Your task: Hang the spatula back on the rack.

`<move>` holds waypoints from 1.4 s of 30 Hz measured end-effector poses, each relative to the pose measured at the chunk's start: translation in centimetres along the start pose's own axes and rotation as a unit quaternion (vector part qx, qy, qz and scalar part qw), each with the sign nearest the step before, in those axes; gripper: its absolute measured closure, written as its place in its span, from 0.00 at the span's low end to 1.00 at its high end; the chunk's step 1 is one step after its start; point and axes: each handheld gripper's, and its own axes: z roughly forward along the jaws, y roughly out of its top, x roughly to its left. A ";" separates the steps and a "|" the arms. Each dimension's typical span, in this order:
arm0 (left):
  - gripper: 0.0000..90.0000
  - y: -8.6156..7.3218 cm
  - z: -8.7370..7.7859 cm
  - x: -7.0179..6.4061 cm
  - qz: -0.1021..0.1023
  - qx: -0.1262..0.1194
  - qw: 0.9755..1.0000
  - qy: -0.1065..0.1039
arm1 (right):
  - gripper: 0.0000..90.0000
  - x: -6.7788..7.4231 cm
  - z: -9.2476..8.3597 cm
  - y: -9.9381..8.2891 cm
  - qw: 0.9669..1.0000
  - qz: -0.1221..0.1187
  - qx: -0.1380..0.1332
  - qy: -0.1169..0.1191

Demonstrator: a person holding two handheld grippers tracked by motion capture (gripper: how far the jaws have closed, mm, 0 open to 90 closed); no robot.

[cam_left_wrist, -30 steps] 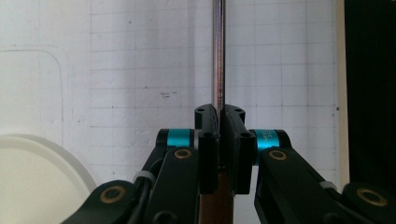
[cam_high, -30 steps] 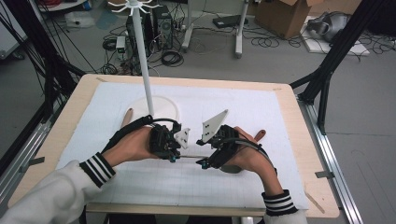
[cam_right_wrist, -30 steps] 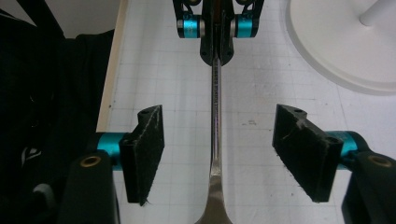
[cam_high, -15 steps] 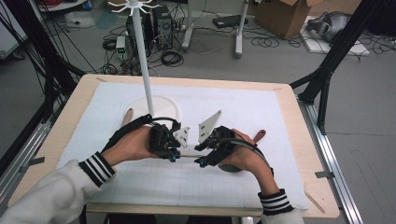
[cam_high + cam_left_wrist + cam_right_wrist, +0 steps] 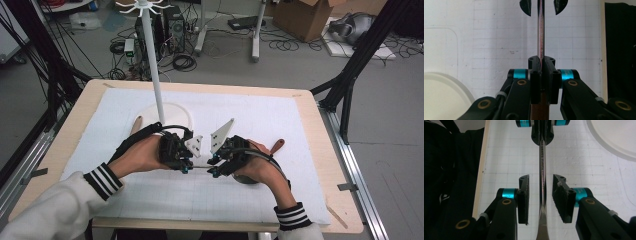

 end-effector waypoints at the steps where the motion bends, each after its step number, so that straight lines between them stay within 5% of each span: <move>1: 0.94 0.0 0.0 0.0 0.002 0.000 1.000 0.000 | 0.76 0.0 0.0 0.0 1.000 0.002 0.000 0.000; 15: 0.94 -0.1 -0.3 0.1 -0.005 -0.004 1.000 0.000 | 0.78 0.0 0.0 -0.1 1.000 -0.001 -0.002 -0.004; 32: 0.94 0.0 -0.2 0.1 -0.008 -0.009 1.000 -0.010 | 0.94 0.1 0.2 0.1 1.000 0.008 0.008 -0.005; 40: 0.92 -0.3 -0.2 0.4 -0.017 -0.032 0.999 -0.014 | 0.95 0.3 0.1 0.2 1.000 0.002 0.015 -0.021; 42: 0.83 -0.3 -0.4 0.5 -0.024 -0.050 0.998 -0.002 | 0.95 0.3 0.1 0.1 1.000 0.003 0.015 -0.023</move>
